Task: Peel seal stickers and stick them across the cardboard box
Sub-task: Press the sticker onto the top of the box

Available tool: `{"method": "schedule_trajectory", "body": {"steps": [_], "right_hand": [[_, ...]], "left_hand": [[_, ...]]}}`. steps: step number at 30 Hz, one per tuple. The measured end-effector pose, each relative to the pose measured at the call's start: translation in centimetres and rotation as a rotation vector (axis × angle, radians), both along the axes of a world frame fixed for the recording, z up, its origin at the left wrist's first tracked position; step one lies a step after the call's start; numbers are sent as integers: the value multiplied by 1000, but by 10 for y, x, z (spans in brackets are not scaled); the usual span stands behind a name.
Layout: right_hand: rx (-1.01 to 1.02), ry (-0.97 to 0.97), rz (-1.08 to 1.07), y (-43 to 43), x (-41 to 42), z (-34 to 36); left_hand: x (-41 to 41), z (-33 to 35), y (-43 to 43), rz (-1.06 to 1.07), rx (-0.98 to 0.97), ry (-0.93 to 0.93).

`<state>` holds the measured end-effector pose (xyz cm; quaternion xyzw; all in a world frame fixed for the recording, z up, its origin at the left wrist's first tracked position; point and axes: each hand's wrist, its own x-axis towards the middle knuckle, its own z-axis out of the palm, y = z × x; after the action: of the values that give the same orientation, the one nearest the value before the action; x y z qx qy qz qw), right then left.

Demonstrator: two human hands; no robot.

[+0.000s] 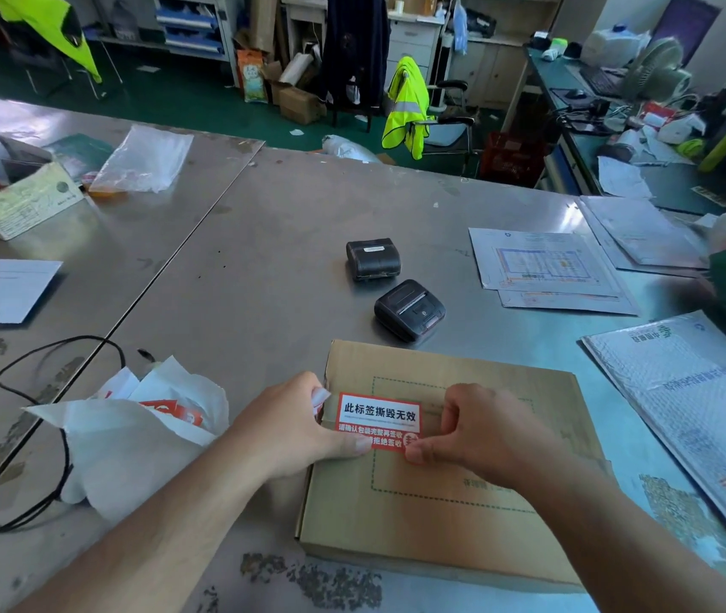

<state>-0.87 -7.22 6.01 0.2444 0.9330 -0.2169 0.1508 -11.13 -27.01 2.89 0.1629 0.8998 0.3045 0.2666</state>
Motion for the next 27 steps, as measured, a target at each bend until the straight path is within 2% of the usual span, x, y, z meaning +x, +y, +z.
{"method": "schedule_trajectory", "body": {"steps": [3, 8, 13, 15, 27], "right_hand": [[-49, 40, 2, 6, 7, 7], [-37, 169, -64, 34, 36, 15], [-45, 234, -124, 79, 75, 21], [-41, 240, -144, 94, 91, 22], [-58, 162, -262, 170, 168, -4]], "left_hand": [[7, 10, 1, 54, -10, 125], [29, 21, 25, 195, 198, 334], [60, 24, 73, 199, 291, 354], [72, 23, 88, 177, 270, 368], [132, 3, 166, -51, 420, 413]]}}
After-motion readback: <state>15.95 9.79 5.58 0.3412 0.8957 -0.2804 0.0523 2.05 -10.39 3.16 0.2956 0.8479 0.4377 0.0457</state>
